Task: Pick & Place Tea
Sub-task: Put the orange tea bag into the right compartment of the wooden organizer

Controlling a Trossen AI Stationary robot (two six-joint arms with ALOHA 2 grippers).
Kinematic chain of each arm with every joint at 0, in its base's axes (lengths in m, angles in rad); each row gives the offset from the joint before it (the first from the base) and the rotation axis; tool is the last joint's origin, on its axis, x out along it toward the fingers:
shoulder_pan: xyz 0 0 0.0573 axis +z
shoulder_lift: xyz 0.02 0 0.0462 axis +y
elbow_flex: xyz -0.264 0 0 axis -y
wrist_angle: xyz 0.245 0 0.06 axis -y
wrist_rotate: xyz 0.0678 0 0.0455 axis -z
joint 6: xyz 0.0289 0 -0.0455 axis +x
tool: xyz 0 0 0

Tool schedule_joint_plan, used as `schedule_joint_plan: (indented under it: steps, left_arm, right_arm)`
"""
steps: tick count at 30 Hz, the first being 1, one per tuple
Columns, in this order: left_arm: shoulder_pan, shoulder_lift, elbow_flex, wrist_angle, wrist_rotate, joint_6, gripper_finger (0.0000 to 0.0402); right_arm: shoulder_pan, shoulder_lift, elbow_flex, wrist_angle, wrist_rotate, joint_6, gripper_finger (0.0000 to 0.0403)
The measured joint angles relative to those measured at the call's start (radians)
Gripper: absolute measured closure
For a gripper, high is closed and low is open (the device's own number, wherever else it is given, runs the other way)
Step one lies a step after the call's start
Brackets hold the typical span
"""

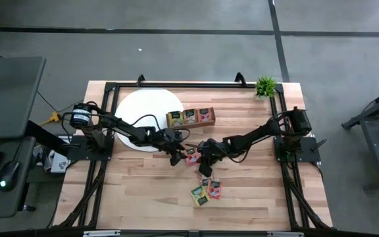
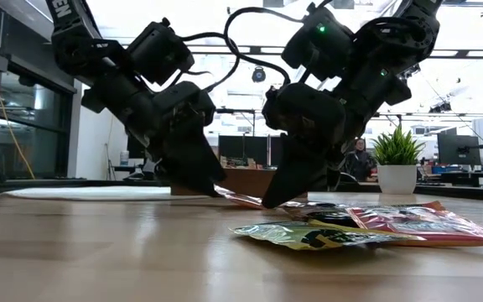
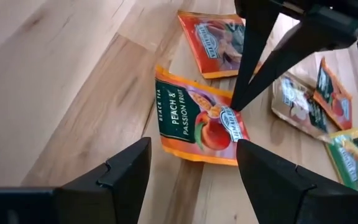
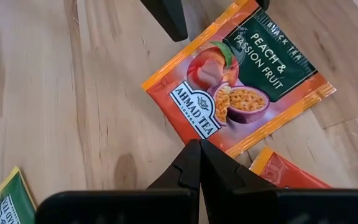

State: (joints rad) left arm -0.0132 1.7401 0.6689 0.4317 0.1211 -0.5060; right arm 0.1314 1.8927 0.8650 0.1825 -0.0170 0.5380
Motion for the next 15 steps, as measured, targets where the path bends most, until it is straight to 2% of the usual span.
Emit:
schedule_joint_plan:
  steps: [5, 15]
  left_arm:
    - [0.000, 0.000, 0.000, 0.000, 0.000, -0.083, 0.0179]
    - [0.000, 0.001, 0.000, -0.005, -0.001, -0.201, 0.0246]
  right_arm:
    - [0.000, 0.000, 0.000, 0.001, -0.001, -0.017, 0.0403]
    - [0.000, 0.001, 0.000, 0.001, 0.007, -0.022, 0.0403]
